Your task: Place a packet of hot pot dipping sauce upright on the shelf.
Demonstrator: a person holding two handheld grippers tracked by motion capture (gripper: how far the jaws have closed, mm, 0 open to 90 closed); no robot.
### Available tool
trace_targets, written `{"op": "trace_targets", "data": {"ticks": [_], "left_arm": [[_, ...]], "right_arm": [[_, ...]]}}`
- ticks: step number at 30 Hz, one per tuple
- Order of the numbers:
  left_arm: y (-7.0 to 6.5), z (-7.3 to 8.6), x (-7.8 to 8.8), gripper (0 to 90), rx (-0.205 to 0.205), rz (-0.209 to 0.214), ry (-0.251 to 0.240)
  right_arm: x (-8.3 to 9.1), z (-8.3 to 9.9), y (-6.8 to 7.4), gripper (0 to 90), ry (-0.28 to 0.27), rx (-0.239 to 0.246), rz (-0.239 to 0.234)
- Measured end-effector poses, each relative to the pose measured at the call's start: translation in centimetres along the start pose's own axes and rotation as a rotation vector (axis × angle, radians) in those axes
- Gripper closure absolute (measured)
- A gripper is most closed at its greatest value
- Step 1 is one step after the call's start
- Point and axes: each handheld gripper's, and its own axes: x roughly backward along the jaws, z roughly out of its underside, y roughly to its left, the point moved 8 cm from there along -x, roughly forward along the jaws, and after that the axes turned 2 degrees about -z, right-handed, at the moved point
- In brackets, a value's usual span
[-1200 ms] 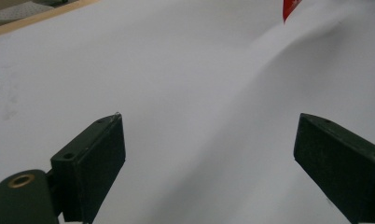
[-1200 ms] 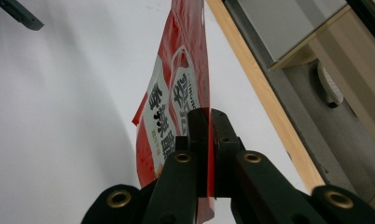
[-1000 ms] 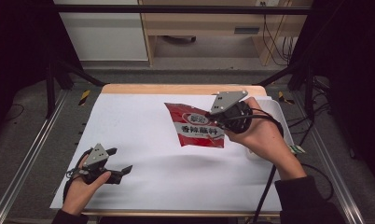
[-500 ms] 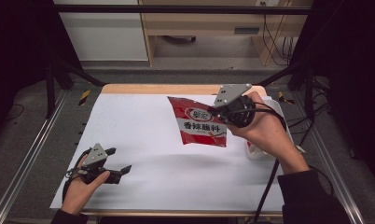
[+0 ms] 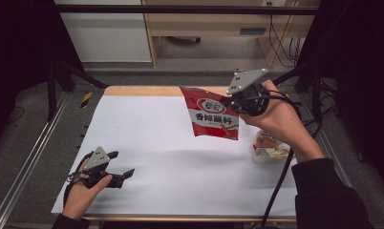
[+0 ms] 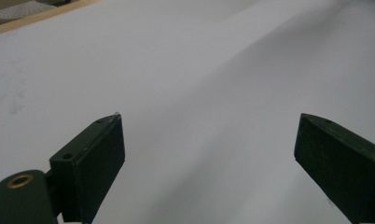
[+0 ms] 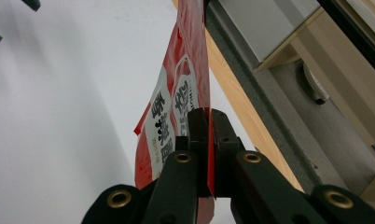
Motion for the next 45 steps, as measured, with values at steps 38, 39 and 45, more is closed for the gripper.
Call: {"op": "trace_targets", "data": {"ticks": [38, 39, 45], "left_arm": [[-0.3, 0.2, -0.3, 7.7, -0.007, 0.006, 0.009], [-0.3, 0.2, -0.2, 7.7, -0.007, 0.006, 0.008], [-0.3, 0.2, -0.2, 7.7, -0.008, 0.006, 0.006]], "right_arm": [[1.8, 3.2, -8.6, 90.0, -0.066, -0.170, 0.211], [1.8, 3.3, -8.7, 90.0, -0.066, -0.172, 0.214], [1.4, 3.6, -9.2, 90.0, -0.063, -0.181, 0.235]]}}
